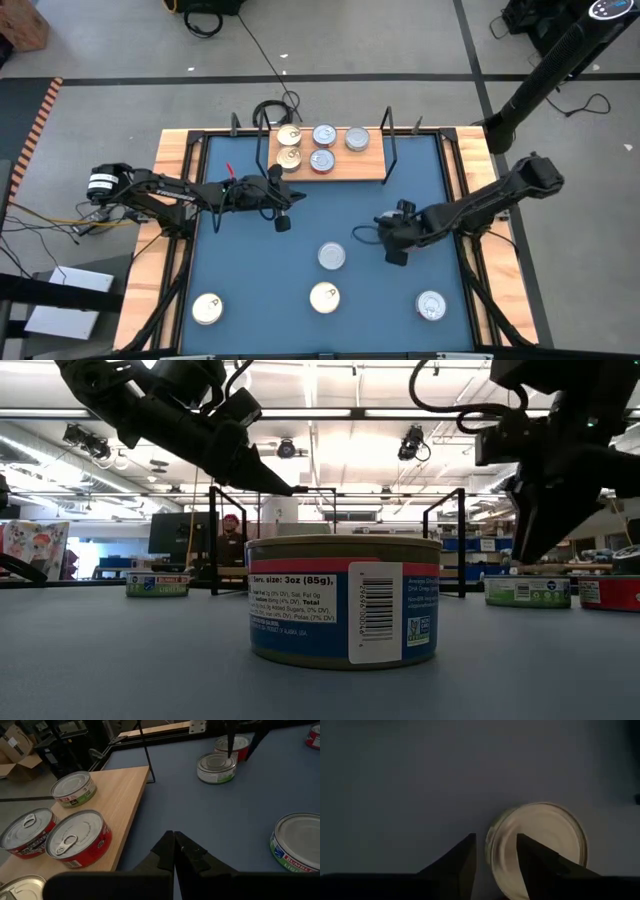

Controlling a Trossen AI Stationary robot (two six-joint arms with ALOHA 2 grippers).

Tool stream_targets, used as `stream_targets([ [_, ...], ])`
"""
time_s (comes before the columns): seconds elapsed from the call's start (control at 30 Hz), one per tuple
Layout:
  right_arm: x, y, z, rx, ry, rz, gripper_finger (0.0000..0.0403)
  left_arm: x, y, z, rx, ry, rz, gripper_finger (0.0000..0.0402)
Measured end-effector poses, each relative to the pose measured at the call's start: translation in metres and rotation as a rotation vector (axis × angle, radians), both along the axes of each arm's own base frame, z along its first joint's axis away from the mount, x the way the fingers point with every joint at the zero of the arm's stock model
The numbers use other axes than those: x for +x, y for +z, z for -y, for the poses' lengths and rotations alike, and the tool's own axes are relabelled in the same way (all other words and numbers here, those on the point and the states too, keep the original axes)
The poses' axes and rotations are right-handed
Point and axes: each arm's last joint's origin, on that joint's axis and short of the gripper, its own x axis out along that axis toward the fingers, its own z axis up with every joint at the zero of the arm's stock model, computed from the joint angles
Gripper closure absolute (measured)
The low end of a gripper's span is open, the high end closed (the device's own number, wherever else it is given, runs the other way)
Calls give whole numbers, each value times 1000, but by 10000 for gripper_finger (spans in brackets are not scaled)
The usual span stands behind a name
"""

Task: Stack canned seafood by type on shelf
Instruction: Put the top right white tuna can on the shelf

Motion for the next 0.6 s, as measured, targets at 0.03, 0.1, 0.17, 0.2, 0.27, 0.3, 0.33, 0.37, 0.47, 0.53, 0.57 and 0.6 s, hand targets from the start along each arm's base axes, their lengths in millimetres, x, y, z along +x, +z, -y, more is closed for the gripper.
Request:
stream_targets([
  [0.03,2,-1,-2,-12,10,-14,255,0,0,0,0,0,0,390],
  [0.1,6,-4,-6,-25,27,-49,259,0,0,0,0,0,0,390],
  [0.17,10,-8,-8,-37,40,-74,262,0,0,0,0,1,0,390],
  [0.2,12,-10,-8,-43,48,-88,264,0,0,0,0,1,0,390],
  [0.27,14,-17,-9,-58,52,-119,268,0,0,0,0,1,-1,390],
  [0.3,15,-20,-9,-74,51,-128,270,0,0,0,0,1,-1,390],
  [0.33,16,-22,-9,-86,51,-134,273,0,0,0,0,1,-1,390],
  [0.37,17,-24,-9,-101,52,-141,276,0,0,0,0,1,-1,390],
  [0.47,19,-29,-9,-136,51,-157,289,0,0,0,0,1,-1,390],
  [0.53,19,-32,-8,-150,50,-170,304,0,0,0,0,1,-2,390],
  [0.57,19,-32,-8,-158,50,-173,313,0,0,0,0,1,-2,390],
  [0.6,19,-33,-8,-160,51,-175,323,0,0,0,0,1,-2,390],
])
